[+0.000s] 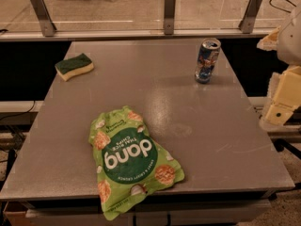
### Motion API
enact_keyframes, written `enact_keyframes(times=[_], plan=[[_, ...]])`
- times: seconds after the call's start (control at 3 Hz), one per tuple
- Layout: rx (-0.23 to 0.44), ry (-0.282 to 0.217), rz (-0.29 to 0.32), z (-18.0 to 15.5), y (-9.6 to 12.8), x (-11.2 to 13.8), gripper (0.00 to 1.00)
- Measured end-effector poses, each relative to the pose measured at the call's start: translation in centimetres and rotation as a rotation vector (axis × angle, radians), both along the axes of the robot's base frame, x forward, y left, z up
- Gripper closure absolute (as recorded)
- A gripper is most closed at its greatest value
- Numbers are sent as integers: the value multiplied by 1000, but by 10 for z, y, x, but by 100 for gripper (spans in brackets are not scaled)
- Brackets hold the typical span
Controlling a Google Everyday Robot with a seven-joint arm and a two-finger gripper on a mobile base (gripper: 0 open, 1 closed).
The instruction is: Pick sponge
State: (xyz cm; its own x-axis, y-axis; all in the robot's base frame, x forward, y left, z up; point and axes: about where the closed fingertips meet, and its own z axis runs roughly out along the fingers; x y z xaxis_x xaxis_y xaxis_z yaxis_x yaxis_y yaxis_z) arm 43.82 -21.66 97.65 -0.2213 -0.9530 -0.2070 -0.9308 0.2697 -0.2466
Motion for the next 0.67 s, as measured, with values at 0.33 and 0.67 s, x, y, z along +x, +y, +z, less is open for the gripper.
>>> enact_keyframes(times=[0.33, 0.67], plan=[[0, 0, 0, 0, 0, 0, 0], [39, -33, 49, 3, 27, 32, 0]])
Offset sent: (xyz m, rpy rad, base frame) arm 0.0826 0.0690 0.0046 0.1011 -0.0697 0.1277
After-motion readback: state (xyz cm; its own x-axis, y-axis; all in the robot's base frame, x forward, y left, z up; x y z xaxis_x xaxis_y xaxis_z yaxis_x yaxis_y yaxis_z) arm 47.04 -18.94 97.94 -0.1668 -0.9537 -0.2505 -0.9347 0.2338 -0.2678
